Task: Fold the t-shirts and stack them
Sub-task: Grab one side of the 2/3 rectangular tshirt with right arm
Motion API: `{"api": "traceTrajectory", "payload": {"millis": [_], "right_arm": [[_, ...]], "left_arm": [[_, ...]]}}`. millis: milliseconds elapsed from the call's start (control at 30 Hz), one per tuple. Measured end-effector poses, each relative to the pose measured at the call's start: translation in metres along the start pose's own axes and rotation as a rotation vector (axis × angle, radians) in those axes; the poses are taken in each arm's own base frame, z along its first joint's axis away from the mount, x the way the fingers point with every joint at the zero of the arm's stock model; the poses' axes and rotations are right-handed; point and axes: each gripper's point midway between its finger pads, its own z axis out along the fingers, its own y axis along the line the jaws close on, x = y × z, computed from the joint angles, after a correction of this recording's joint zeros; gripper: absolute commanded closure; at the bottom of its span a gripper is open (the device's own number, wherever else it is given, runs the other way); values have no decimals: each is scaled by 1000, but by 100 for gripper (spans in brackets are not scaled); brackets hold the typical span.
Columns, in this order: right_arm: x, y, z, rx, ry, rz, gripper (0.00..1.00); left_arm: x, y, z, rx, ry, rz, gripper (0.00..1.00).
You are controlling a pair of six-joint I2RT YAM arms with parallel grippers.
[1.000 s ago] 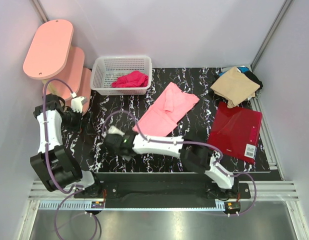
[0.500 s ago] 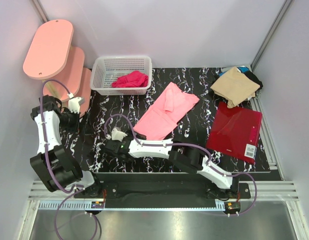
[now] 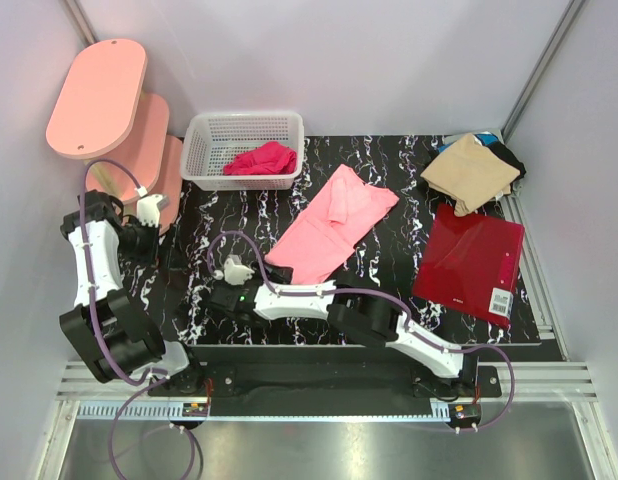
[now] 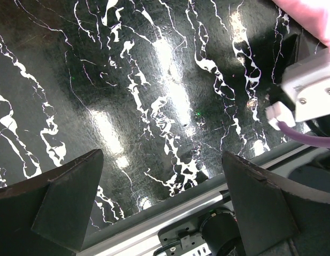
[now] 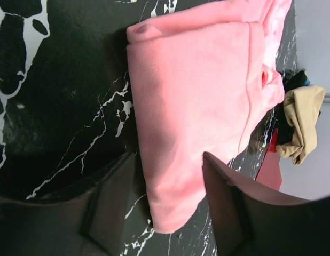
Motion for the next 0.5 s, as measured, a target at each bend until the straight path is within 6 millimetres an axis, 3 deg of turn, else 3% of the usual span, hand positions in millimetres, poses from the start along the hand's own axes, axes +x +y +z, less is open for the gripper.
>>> {"api": "traceTrajectory", "payload": {"millis": [33, 167, 333, 467, 500], "right_arm": [[1, 1, 2, 12, -1, 0, 46], [5, 2, 8, 60, 0, -12, 51], [13, -1, 11, 93, 6, -17, 54], [16, -1, 13, 101, 11, -17, 63], [17, -1, 14, 101, 14, -17, 71]], "left_arm": [[0, 0, 0, 2, 0, -1, 1], [-1, 0, 0, 2, -1, 0, 1], [-2, 0, -1, 1, -3, 1, 1], [-3, -1, -1, 5, -6, 1, 1], [-3, -1, -1, 7, -7, 1, 1]]}}
